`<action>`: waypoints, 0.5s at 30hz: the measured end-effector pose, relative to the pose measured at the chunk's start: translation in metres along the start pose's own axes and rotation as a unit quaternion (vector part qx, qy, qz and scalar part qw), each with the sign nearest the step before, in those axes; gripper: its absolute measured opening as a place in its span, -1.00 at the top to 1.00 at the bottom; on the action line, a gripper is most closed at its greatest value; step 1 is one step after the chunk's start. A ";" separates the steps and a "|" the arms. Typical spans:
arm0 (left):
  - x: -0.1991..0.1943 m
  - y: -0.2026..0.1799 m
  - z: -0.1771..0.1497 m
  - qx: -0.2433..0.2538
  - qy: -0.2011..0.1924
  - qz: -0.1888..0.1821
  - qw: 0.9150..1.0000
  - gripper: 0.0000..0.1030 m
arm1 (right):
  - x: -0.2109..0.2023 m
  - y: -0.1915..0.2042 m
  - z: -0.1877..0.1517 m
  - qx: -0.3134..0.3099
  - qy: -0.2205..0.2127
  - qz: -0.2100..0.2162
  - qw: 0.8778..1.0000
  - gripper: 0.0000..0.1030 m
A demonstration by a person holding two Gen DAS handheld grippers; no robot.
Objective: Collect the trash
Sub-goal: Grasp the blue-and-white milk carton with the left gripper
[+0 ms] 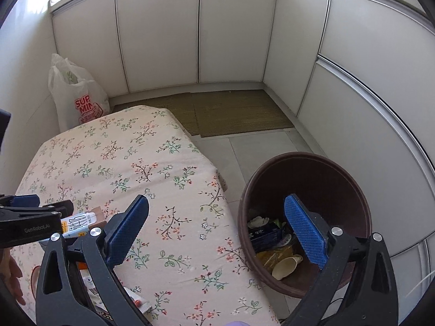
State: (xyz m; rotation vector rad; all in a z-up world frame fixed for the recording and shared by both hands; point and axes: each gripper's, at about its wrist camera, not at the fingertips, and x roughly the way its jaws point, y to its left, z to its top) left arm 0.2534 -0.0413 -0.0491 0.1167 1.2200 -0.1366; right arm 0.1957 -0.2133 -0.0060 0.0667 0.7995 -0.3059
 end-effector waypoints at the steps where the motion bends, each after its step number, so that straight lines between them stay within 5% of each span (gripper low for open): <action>1: 0.006 -0.001 0.002 0.015 0.013 -0.001 1.000 -0.49 | 0.001 0.002 0.001 0.001 -0.001 0.001 1.000 -0.86; 9: 0.046 -0.015 0.012 0.099 0.112 -0.038 0.988 -0.49 | 0.004 0.007 0.008 0.030 -0.007 0.003 1.000 -0.86; 15: 0.051 -0.018 0.019 0.115 0.127 -0.074 0.982 -0.49 | 0.012 0.006 0.010 0.039 0.005 0.008 0.999 -0.86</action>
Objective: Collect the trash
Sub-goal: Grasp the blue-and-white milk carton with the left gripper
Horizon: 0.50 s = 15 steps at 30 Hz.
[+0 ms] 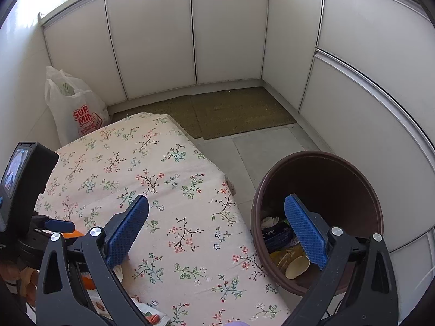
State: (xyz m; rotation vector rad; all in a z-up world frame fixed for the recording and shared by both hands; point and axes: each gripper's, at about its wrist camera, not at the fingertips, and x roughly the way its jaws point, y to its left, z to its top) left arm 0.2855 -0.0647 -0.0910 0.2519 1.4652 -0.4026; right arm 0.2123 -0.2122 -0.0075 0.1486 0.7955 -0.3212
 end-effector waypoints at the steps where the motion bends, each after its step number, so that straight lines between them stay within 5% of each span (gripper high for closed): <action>1: 0.001 -0.003 0.000 0.010 0.007 -0.009 1.000 -0.49 | 0.001 -0.001 0.000 0.002 0.001 0.001 1.000 -0.86; 6: 0.013 -0.013 -0.004 0.048 0.036 0.023 0.998 -0.49 | 0.003 -0.001 0.001 0.006 0.003 0.001 1.000 -0.86; 15: -0.010 -0.013 -0.026 0.052 -0.012 0.042 0.998 -0.38 | 0.001 0.007 -0.002 -0.012 0.010 0.008 1.000 -0.86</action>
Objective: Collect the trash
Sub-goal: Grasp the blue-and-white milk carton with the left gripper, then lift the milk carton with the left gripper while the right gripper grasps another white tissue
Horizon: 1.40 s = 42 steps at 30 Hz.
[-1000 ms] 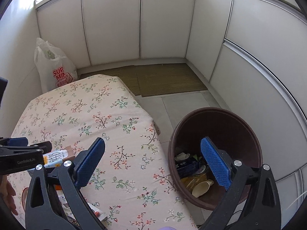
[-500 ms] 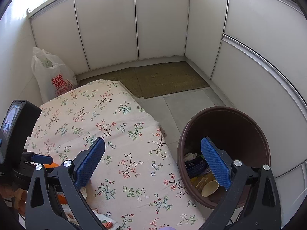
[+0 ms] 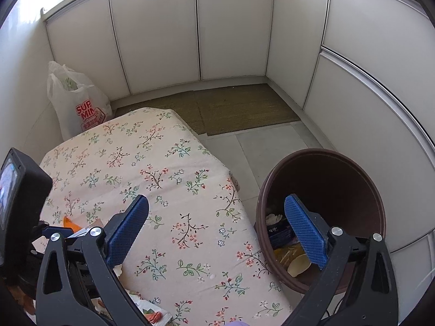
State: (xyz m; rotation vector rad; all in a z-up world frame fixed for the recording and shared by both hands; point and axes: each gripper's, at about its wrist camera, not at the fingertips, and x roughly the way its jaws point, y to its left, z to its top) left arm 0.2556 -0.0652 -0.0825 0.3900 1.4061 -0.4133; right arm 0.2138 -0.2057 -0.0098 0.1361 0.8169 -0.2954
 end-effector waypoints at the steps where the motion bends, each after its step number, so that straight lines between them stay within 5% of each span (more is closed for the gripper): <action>1: -0.006 0.003 -0.004 -0.011 -0.011 -0.001 1.000 -0.38 | 0.000 0.002 0.000 -0.002 0.001 0.003 1.000 -0.86; 4: -0.029 0.026 -0.020 -0.066 -0.058 -0.011 0.996 -0.38 | -0.001 0.010 -0.003 -0.015 0.009 0.019 1.000 -0.86; 7: -0.053 0.059 -0.046 -0.145 -0.108 -0.040 0.983 -0.38 | -0.001 0.025 -0.006 -0.045 0.024 0.045 0.998 -0.86; 10: -0.071 0.092 -0.080 -0.231 -0.155 -0.091 0.956 -0.38 | 0.006 0.049 -0.014 -0.093 0.054 0.076 0.991 -0.86; 15: -0.076 0.127 -0.167 -0.357 -0.211 -0.183 0.891 -0.38 | 0.046 0.085 -0.034 -0.133 0.179 0.157 0.962 -0.86; 20: -0.061 0.138 -0.221 -0.405 -0.217 -0.228 0.858 -0.38 | 0.088 0.101 -0.045 -0.079 0.295 0.233 0.923 -0.86; 26: -0.077 0.150 -0.233 -0.392 -0.250 -0.223 0.857 -0.38 | 0.097 0.118 -0.051 -0.057 0.331 0.268 0.903 -0.80; 28: -0.072 0.151 -0.232 -0.396 -0.245 -0.220 0.857 -0.38 | 0.093 0.126 -0.053 -0.063 0.337 0.276 0.898 -0.57; 31: -0.067 0.149 -0.233 -0.395 -0.239 -0.218 0.860 -0.38 | 0.089 0.135 -0.054 -0.079 0.329 0.259 0.905 -0.10; 34: -0.067 0.149 -0.232 -0.392 -0.241 -0.218 0.861 -0.38 | 0.085 0.138 -0.053 -0.080 0.318 0.256 0.909 0.16; 42: -0.060 0.149 -0.232 -0.397 -0.235 -0.213 0.861 -0.15 | 0.074 0.128 -0.044 -0.087 0.280 0.241 0.925 0.41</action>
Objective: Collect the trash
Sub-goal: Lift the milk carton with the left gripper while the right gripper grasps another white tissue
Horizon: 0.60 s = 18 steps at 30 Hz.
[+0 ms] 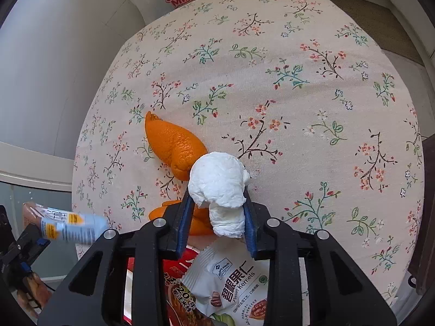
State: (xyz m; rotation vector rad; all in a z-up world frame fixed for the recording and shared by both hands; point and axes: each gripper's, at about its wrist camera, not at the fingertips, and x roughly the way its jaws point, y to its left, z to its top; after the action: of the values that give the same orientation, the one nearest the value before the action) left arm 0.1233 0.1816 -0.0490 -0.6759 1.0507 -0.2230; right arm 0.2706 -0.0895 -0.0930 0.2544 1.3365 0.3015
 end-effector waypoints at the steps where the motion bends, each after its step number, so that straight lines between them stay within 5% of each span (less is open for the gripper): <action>1: 0.001 0.000 0.000 0.000 0.001 0.001 1.000 -0.09 | -0.002 0.000 -0.001 0.000 -0.005 -0.001 1.000 0.42; 18: -0.015 -0.008 0.007 -0.014 -0.059 -0.010 0.998 -0.06 | -0.077 -0.004 0.000 0.009 -0.130 -0.007 0.991 0.42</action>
State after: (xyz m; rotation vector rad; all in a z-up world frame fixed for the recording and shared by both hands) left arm 0.1227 0.1853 -0.0308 -0.7155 0.9368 -0.1842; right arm 0.2553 -0.1204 -0.0244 0.2900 1.0838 0.2360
